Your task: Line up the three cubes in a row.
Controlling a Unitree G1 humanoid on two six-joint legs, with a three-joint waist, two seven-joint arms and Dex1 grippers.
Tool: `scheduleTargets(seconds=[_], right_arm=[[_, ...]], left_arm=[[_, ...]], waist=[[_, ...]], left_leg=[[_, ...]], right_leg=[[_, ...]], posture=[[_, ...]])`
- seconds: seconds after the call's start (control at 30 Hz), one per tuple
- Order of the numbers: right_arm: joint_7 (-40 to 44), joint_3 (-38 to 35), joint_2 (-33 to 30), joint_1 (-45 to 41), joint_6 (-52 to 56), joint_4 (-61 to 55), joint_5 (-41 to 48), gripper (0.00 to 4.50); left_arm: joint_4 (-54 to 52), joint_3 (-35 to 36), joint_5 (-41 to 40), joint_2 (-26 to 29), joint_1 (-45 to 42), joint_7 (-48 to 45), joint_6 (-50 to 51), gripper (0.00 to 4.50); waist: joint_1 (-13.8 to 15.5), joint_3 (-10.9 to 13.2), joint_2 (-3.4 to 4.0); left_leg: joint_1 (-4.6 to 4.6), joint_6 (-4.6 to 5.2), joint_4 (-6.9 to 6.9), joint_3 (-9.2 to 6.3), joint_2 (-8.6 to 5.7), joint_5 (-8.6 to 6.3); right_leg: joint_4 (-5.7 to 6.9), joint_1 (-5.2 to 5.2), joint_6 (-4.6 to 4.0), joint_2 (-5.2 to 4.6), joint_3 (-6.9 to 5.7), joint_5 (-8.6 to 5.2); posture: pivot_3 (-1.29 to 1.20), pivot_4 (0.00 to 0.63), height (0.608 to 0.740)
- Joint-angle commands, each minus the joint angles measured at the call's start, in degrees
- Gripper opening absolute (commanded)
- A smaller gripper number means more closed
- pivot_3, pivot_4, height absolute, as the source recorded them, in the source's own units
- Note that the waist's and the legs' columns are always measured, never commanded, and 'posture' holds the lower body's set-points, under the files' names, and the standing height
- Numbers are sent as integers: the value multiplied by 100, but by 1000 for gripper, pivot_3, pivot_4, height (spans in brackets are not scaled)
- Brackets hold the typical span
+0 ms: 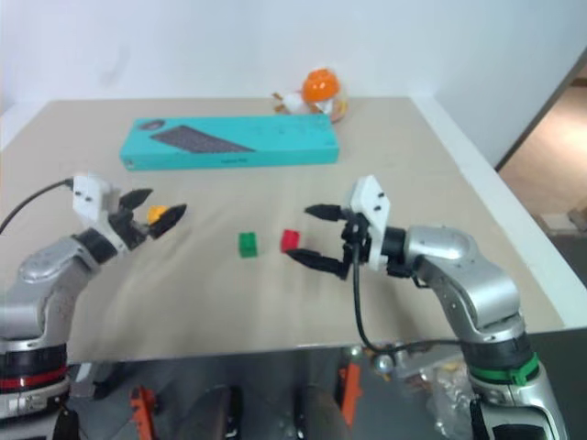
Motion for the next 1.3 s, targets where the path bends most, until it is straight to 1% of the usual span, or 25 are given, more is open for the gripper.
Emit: scheduleTargets(seconds=[0.03,0.13,0.2,0.43,0.63,0.7,0.8,0.93,0.97,1.1,1.17,1.2,1.3], right_arm=[[161,34,11,-200,-169,83,-68,4500],[232,59,14,-237,-193,135,-109,4500],[252,65,8,-247,-184,142,-127,4500],[204,8,-20,-204,-121,68,-132,4500],[124,-22,-36,-121,-121,-7,-159,4500],[103,-42,-49,-90,-112,-39,-158,4500],[73,-72,-71,-47,-98,-79,-148,4500],[43,-91,-89,-3,-93,-120,-130,4500],[41,-93,-89,1,-92,-124,-129,4500],[46,-91,-86,4,-118,-113,-142,4500],[53,-89,-81,-16,-130,-96,-147,4500],[56,-89,-73,-40,-133,-85,-142,4500],[109,-81,-62,-108,-113,-77,-92,4500]], left_arm=[[-311,11,477,-241,154,870,-350,4480],[-284,-121,685,-505,206,1319,-459,4480],[-180,-133,662,-646,178,1455,-435,4480],[503,-305,634,-740,-168,1517,-508,4480],[1200,-375,578,-717,-541,1430,-379,4480],[1322,-354,571,-733,-593,1478,-334,3963],[1379,-402,635,-704,-596,1533,-291,3001],[1428,-412,630,-691,-585,1582,-276,1580],[1447,-407,622,-681,-591,1591,-277,1315],[1510,-384,571,-592,-639,1511,-290,1313],[1454,-382,431,-536,-632,1291,-328,1313],[1373,-441,315,-456,-602,997,-362,1313],[1076,-894,62,81,-395,-435,-625,1313]], waist=[[2,-1,-1],[5,-1,-2],[6,-1,-3],[7,-2,-4],[8,-2,-4],[8,-2,-4],[8,-2,-5],[8,-2,-5],[8,-2,-5],[7,-2,-5],[6,-2,-5],[6,-2,-5],[3,-2,-5]], left_leg=[[-1,0,0,1,-3,0],[-2,0,0,1,-6,0],[-3,0,0,1,-9,0],[-2,0,0,1,-9,0],[-3,0,0,4,-10,0],[-3,0,0,4,-10,0],[-4,0,0,4,-10,0],[-4,0,0,3,-9,0],[-3,0,0,4,-9,0],[-3,0,0,4,-10,0],[-2,0,0,4,-9,0],[-3,0,0,4,-9,0],[-7,0,-1,4,-8,0]], right_leg=[[0,0,0,0,2,0],[-1,-1,0,0,8,0],[-1,-1,0,0,11,0],[-1,-2,-5,6,7,5],[-1,-3,-2,7,2,7],[-2,-4,-2,7,2,7],[-2,-4,-2,7,2,7],[-2,-4,-2,7,1,7],[-2,-4,-1,6,2,7],[-2,-4,-1,6,2,8],[-2,-4,-2,7,2,8],[-2,-5,-2,7,1,8],[-2,-9,-5,9,-1,6]], posture=[[0,150,740],[0,150,740],[0,150,740],[0,150,740],[0,150,740],[0,150,740],[0,150,740],[0,150,740],[0,150,740],[0,150,740],[0,150,740],[0,150,740],[0,150,740]])
